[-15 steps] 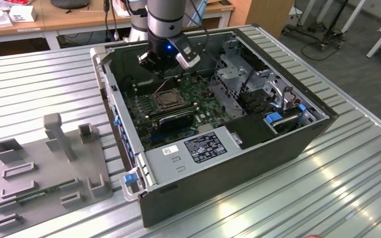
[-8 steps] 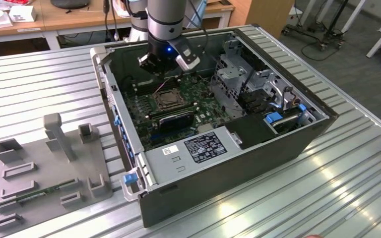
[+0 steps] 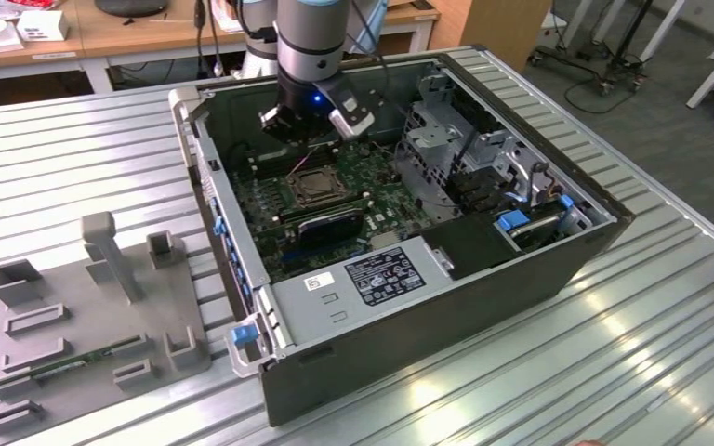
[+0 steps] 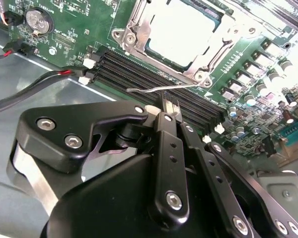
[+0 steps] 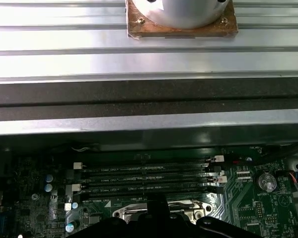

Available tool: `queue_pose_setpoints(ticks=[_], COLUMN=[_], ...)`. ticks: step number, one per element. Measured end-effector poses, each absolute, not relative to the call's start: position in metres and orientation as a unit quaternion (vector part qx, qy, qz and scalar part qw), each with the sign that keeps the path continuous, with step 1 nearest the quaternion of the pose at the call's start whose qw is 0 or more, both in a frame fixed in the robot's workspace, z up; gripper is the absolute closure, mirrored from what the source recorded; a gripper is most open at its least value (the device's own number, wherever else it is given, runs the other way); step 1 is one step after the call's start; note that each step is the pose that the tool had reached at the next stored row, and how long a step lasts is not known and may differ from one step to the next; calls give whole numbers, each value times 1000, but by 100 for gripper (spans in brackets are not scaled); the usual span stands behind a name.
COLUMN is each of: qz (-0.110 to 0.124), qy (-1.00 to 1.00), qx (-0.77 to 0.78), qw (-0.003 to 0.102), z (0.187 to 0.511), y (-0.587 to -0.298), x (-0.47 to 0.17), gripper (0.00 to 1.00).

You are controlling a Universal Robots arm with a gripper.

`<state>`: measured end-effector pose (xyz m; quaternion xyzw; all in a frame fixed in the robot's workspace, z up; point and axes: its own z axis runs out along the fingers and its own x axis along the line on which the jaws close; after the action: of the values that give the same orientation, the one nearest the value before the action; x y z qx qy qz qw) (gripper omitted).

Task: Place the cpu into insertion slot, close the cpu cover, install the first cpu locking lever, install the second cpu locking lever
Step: 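Install the first cpu locking lever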

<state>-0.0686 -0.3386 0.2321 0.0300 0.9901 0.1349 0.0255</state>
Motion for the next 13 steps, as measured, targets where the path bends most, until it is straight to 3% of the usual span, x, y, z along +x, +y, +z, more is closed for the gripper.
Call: queue_pose_setpoints(ticks=[13], qz=[151], qy=[988], qx=[30], qw=[25], z=[225], y=[-339], x=[-69], gripper=[89])
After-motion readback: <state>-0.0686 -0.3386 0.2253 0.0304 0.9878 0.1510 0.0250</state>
